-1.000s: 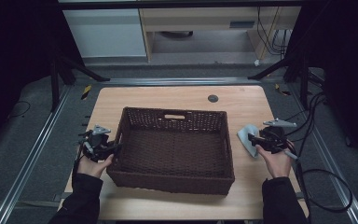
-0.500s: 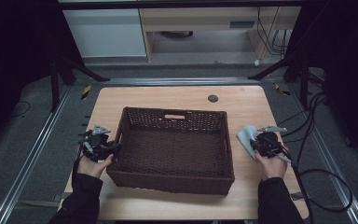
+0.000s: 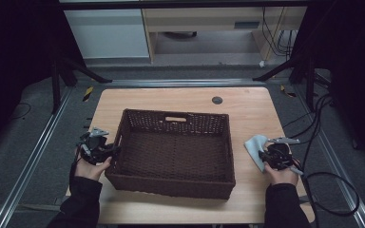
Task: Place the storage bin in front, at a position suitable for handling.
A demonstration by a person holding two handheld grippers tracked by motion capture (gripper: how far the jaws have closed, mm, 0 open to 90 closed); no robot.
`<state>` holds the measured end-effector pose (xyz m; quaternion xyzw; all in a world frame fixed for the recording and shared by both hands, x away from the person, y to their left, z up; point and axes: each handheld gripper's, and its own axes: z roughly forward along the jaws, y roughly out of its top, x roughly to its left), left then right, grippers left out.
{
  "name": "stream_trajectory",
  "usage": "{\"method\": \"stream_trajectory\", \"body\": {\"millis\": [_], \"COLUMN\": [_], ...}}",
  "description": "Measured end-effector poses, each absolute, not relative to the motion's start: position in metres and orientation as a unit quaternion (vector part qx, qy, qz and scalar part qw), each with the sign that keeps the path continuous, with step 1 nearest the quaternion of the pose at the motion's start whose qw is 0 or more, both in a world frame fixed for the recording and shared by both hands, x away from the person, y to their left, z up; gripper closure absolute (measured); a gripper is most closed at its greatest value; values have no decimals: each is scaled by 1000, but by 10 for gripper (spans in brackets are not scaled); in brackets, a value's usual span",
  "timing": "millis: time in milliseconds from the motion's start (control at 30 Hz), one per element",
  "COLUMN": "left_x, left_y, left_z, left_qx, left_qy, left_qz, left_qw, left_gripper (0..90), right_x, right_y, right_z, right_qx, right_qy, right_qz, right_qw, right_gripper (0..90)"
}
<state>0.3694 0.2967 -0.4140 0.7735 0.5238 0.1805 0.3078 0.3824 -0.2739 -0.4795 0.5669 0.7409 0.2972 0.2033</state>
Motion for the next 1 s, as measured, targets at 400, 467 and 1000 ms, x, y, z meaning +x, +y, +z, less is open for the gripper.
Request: {"method": "stream_trajectory", "body": {"millis": [400,467,1000], "left_x": [368,367,365], "left_y": [297,297,297], "left_z": [-414,-414,-415], "left_qx": [774,775,775], "left_qy": [521,521,521], "left_qz": [186,187,193], "left_qw": [307,305,301], "left_gripper": [708,709,704], "right_x": [367,369,381], "right_y": [-278,-276,-276], "right_z": [-470,-471,-482], "right_qx": [551,548,553], "right_qy": [740,746,761], "right_qz": [316,308,291], "right_qw": [221,222,175], "right_gripper": [577,556,793]}}
